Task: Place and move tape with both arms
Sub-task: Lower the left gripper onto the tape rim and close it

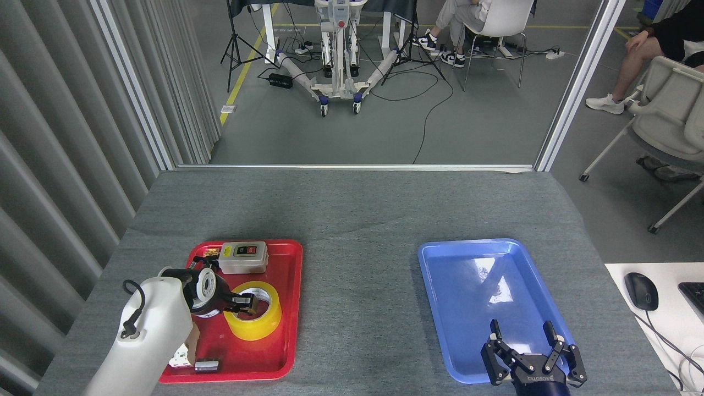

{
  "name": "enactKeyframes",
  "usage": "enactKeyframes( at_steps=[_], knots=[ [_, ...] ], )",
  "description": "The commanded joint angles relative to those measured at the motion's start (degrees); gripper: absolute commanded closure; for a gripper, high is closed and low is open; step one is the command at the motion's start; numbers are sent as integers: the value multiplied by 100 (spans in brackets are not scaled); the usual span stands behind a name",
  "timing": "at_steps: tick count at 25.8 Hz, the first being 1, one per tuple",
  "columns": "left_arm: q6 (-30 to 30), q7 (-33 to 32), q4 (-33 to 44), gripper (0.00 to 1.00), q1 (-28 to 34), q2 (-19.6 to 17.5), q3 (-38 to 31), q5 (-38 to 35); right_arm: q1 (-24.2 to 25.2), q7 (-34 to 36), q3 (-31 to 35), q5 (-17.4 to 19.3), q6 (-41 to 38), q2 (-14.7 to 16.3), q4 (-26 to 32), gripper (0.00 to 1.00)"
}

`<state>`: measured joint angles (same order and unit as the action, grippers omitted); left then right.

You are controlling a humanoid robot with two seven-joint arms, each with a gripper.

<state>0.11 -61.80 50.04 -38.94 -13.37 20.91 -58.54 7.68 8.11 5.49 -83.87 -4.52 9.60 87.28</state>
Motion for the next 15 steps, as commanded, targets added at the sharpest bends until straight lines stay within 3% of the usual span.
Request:
enactKeyframes(
  at_steps=[1,15],
  knots=[
    [-11,10,-3,39,0,-7,1,0,5,-2,-4,-33,4,-11,0,0],
    [-230,1,-91,58,-17,-7,1,0,5,-2,-4,-33,30,-19,0,0]
  ],
)
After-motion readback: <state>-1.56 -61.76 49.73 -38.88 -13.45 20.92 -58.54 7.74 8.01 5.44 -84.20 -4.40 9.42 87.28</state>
